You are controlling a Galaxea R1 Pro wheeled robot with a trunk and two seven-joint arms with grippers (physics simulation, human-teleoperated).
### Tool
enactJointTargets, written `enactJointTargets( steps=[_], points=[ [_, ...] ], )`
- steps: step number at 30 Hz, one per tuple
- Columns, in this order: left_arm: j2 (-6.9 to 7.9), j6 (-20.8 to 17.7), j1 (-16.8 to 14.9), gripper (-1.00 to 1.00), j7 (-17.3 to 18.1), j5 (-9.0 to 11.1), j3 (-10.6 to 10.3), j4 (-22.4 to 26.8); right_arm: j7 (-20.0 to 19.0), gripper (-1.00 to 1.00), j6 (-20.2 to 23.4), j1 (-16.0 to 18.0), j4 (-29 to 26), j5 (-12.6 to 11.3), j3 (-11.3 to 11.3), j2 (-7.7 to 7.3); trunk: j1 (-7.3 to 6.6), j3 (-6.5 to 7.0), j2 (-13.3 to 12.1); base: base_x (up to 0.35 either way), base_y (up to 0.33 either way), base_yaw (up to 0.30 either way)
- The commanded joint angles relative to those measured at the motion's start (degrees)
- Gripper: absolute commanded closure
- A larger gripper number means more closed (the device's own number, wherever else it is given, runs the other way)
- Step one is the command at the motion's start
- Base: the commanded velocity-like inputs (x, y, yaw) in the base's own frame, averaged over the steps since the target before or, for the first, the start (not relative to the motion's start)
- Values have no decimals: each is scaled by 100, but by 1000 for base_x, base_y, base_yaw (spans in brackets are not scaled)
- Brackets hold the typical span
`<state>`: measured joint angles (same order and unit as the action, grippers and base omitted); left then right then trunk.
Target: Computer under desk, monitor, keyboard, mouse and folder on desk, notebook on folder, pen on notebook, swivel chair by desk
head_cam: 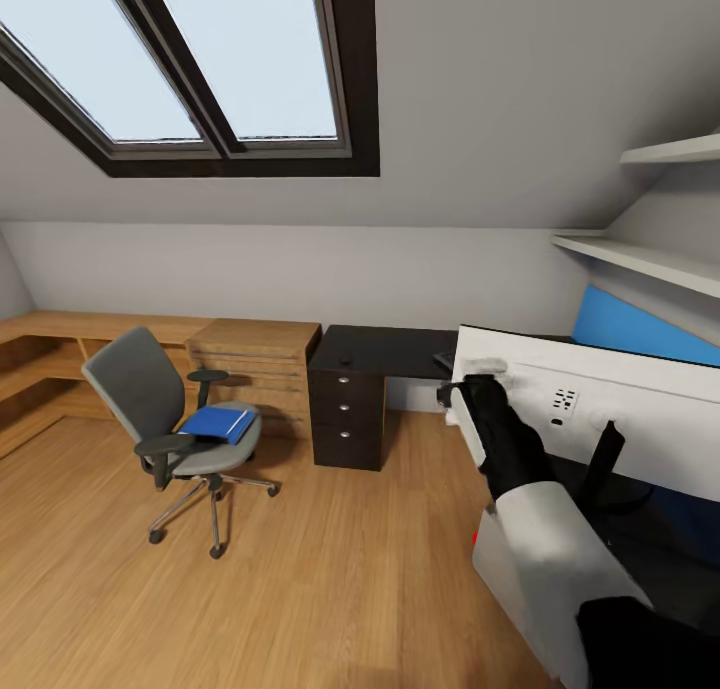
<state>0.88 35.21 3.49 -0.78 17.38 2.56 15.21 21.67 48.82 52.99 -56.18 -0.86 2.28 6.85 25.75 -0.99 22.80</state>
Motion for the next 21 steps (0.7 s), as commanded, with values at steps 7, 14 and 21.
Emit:
enactJointTargets(
  steps=[7, 14, 21],
  points=[
    [-1, 4, 3, -100, -10, -33, 25, 25, 30, -100, 41, 1223, 1397, -5, 14, -7, 3, -11, 12, 0, 0, 0],
    [-5, 4, 3, -100, -2, -39, 25, 26, 24, -100, 65, 2560, 2508, -9, 11, -17, 3, -11, 12, 0, 0, 0],
    [-9, 4, 3, -100, -1, -42, 17, 26, 29, -100, 66, 3139, 2758, -10, 12, -1, 3, -11, 12, 0, 0, 0]
  ],
)
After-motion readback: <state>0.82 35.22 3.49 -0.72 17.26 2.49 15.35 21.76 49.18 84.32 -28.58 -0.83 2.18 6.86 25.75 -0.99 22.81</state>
